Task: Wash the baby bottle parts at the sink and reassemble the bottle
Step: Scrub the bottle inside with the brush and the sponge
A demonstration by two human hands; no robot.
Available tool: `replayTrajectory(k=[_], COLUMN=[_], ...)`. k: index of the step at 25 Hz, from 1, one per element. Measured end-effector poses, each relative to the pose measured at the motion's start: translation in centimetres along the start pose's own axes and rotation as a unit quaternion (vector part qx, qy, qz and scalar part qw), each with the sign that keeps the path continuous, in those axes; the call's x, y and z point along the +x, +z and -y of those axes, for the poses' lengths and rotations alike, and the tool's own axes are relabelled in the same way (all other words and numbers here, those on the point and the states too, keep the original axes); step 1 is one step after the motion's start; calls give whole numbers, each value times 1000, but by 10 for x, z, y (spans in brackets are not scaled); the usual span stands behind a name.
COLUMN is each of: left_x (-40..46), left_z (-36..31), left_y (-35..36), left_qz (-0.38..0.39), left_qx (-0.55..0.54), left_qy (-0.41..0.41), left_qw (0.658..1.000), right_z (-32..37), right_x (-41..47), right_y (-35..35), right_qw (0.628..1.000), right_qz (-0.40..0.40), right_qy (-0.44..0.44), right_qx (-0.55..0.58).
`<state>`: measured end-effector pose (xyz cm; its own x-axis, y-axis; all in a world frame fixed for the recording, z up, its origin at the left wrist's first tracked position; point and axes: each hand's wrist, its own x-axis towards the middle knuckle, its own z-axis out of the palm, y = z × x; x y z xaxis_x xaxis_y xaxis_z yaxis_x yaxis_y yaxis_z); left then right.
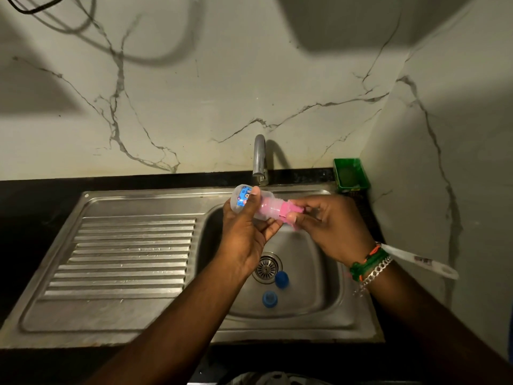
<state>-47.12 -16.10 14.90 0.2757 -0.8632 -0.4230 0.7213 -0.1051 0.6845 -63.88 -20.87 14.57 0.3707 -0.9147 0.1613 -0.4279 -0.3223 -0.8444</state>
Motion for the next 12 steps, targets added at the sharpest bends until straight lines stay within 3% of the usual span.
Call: replayTrajectory(k=[2, 4, 6, 7, 9, 12], left_x=[-1, 5, 19, 26, 34, 34], left_z=[-3, -19, -42, -52, -60, -45], left_y=[2, 1, -6, -13, -27, -35], left_qz=[28, 28, -13, -31, -62, -102], left_qx=[3, -24, -77, -108, -132, -36], left_qy=[14, 36, 54, 56, 33, -33], left_qw=[1000, 999, 996, 992, 989, 994], right_z=[11, 17, 14, 7, -21, -95], right_x=[-1, -4, -8, -8, -10, -20], right_y=[-1, -10, -24, -31, -43, -44], right_qw=[984, 942, 927, 936, 973, 957], right_qz=[39, 75, 42, 2, -94, -133], right_qy=[82, 169, 187, 180, 165, 217], right_qx=[150, 281, 323, 303, 129, -137])
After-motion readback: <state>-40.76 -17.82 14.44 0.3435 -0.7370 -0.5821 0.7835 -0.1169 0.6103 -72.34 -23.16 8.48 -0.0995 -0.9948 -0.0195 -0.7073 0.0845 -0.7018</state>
